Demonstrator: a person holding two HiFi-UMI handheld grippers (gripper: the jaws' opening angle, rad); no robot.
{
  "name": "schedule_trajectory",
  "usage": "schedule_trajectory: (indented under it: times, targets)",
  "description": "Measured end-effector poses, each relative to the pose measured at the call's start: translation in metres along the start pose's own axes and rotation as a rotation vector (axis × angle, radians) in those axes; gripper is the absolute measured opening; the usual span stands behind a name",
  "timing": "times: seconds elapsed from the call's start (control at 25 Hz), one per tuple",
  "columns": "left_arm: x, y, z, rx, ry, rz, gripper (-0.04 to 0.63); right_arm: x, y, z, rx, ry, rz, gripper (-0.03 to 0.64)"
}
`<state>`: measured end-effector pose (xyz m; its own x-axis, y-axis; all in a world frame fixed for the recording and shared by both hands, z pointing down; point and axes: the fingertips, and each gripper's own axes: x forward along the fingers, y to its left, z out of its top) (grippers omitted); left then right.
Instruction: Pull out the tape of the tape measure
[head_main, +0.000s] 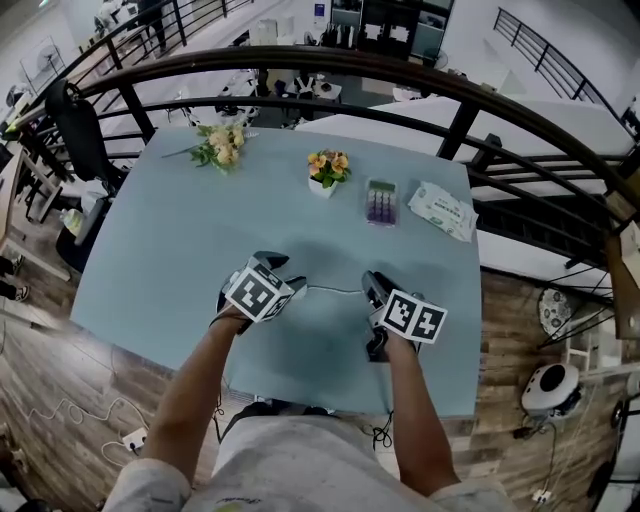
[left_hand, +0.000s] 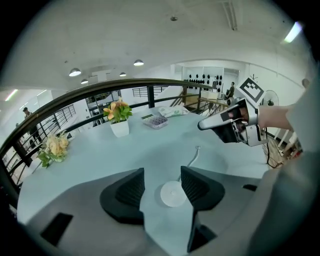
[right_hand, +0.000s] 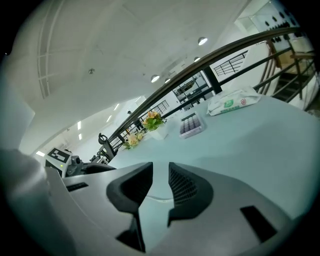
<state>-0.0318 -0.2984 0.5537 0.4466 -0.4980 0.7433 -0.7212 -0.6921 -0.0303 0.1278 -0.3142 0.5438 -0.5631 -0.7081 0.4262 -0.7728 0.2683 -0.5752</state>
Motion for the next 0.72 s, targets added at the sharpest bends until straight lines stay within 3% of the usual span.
schedule_trajectory:
  times: [0.72]
  targets:
    - [-0.080,0.030,0.057,-0.087,-0.255,0.041,0.140,-0.025,0.082,0.064,-0.285,-0.092,-0.064,0.078]
